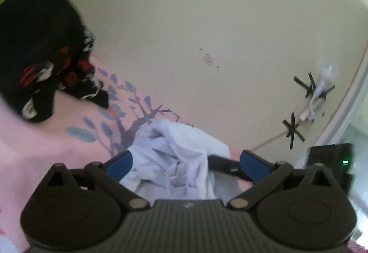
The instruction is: Fold small clothes
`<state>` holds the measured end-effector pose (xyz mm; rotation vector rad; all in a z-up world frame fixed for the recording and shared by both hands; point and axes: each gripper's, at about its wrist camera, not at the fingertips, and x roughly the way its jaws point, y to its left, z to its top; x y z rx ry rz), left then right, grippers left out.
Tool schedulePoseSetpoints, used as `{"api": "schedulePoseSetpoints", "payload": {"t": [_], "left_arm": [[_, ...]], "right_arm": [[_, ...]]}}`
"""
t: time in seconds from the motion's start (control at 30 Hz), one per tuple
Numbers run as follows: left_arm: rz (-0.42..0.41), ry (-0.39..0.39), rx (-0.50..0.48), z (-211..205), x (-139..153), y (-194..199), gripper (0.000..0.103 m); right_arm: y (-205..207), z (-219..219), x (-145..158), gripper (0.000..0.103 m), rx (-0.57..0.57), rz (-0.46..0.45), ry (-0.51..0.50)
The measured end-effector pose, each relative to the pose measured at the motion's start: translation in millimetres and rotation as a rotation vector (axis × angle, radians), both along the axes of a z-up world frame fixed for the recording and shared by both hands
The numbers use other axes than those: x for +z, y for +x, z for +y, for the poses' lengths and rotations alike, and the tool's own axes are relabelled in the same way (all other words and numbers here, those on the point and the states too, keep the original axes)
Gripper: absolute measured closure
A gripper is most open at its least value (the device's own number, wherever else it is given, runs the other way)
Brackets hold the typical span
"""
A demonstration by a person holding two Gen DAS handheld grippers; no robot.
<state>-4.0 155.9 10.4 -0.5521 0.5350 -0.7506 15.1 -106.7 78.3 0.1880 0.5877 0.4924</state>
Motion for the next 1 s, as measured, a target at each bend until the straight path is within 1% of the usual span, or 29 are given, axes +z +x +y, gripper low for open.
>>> {"api": "schedulePoseSetpoints", "payload": {"t": [0.03, 0.1, 0.13, 0.17, 0.23, 0.3, 0.33, 0.4, 0.43, 0.5, 0.53, 0.57, 0.6, 0.67, 0.73, 0.77, 0.83, 0.93, 0.97, 1.0], "left_arm": [[0.009, -0.009, 0.000, 3, -2, 1, 0.000], [0.019, -0.023, 0.002, 7, -4, 3, 0.000], [0.016, -0.028, -0.002, 7, -4, 3, 0.000], [0.011, -0.027, -0.007, 6, -4, 4, 0.000], [0.013, 0.000, -0.019, -1, -5, 7, 0.000], [0.022, 0.035, -0.027, -6, -6, 8, 0.000], [0.023, 0.043, -0.023, -6, -7, 8, 0.000], [0.033, 0.042, -0.007, -4, -8, 9, 0.000], [0.046, 0.040, -0.004, -3, -10, 10, 0.000], [0.058, 0.032, -0.004, -2, -11, 12, 0.000], [0.050, 0.028, -0.008, -2, -10, 11, 0.000], [0.036, 0.030, -0.012, -2, -9, 9, 0.000], [0.022, 0.038, -0.017, -4, -7, 6, 0.000], [-0.004, 0.072, -0.031, -11, -3, 2, 0.000], [-0.016, 0.143, -0.036, -23, -1, 1, 0.000], [-0.008, 0.184, -0.036, -29, -1, 3, 0.000], [0.022, 0.242, -0.031, -38, -3, 9, 0.000], [0.107, 0.320, 0.032, -42, -10, 27, 0.000], [0.149, 0.326, 0.038, -41, -14, 33, 0.000], [0.145, 0.311, 0.035, -39, -15, 33, 0.000]], "right_arm": [[6, 9, -6, 0.082, 0.014, 0.026, 0.008], [19, 26, -17, 0.082, 0.050, 0.066, 0.012], [23, 36, -20, 0.082, 0.084, 0.074, -0.010], [25, 43, -20, 0.082, 0.090, 0.073, -0.047], [26, 50, -17, 0.083, 0.097, 0.072, -0.092], [27, 47, -15, 0.082, 0.104, 0.078, -0.087], [24, 41, -15, 0.082, 0.107, 0.074, -0.066], [17, 25, -12, 0.076, 0.098, 0.063, 0.004], [12, 13, -11, 0.071, 0.082, 0.064, 0.059], [-2, -18, -8, 0.066, 0.041, 0.061, 0.188], [-12, -35, -8, 0.058, 0.009, 0.052, 0.248], [-20, -47, -7, 0.050, -0.020, 0.042, 0.276], [-29, -59, -7, 0.048, -0.046, 0.030, 0.297], [-48, -82, -10, 0.047, -0.102, 0.026, 0.336], [-60, -98, -18, 0.045, -0.144, 0.042, 0.358], [-64, -103, -21, 0.042, -0.160, 0.050, 0.361], [-69, -111, -30, 0.037, -0.187, 0.073, 0.369], [-64, -118, -42, 0.035, -0.194, 0.132, 0.424], [-61, -117, -44, 0.035, -0.190, 0.144, 0.432], [-58, -114, -46, 0.034, -0.184, 0.153, 0.428]]}}
